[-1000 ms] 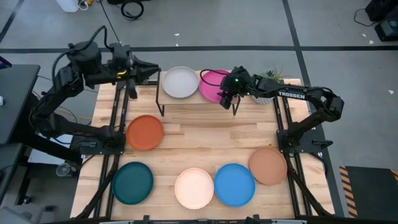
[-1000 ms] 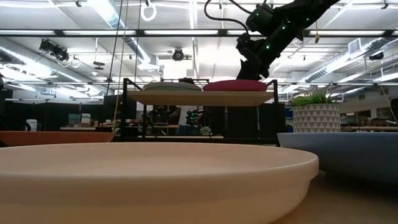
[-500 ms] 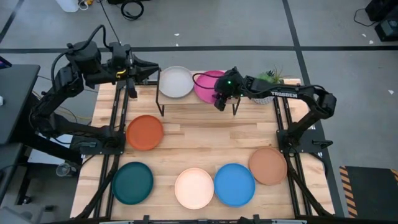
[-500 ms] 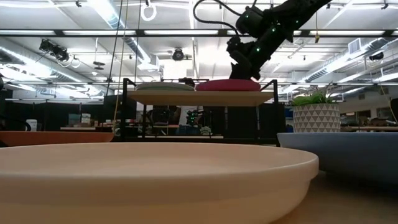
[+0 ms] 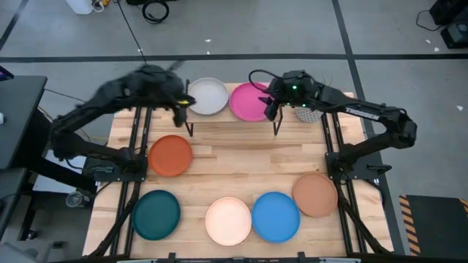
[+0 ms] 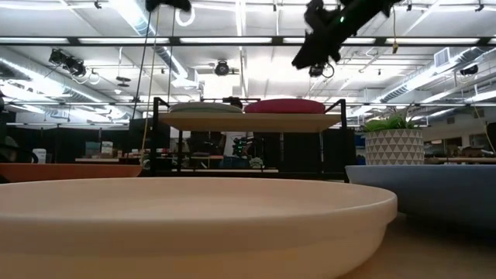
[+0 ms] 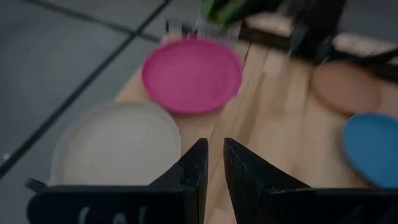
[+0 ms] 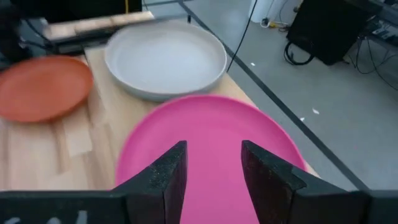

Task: Place and stack plates onto a shelf
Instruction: Adjust the gray plate on the shelf

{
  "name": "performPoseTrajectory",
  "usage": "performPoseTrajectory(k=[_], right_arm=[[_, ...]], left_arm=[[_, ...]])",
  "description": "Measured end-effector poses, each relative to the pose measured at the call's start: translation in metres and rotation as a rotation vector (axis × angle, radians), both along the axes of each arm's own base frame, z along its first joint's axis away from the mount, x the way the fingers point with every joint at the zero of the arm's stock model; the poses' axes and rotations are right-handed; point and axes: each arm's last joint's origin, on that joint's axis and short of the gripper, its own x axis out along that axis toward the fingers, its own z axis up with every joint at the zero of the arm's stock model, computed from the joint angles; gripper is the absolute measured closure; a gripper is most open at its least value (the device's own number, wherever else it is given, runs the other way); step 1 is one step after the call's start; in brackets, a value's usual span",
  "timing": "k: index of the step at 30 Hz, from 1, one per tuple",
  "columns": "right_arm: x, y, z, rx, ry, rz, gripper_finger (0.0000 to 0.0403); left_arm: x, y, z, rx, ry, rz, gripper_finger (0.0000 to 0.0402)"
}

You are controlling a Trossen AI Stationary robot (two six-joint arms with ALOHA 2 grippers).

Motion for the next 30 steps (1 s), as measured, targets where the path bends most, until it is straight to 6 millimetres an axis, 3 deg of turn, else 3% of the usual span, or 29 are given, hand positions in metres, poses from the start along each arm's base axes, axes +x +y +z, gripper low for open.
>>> performPoseTrajectory(k=[5,11,21,30], right_arm=[[-0.015,0.019,0.038,-0.008,0.053,-0.021,0.0245],[-0.026,0.04,0.068,-0.039,0.067,-0.006,0.0245],[-0.031,0.062,0.078,-0.052,0.034,0.029,0.0245],[-0.028,0.068,0.078,-0.064,0.029,0.043,0.0245]], left_arm=[[0.038,0.028,-0.054,-0.043,0.104,0.039,0.0345],[0.072,0.069,-0.09,-0.067,0.142,0.109,0.0345],[0.084,0.103,-0.132,-0.176,0.241,0.122,0.0345],[0.1,0.099,-0.149,-0.227,0.257,0.061,0.0345]])
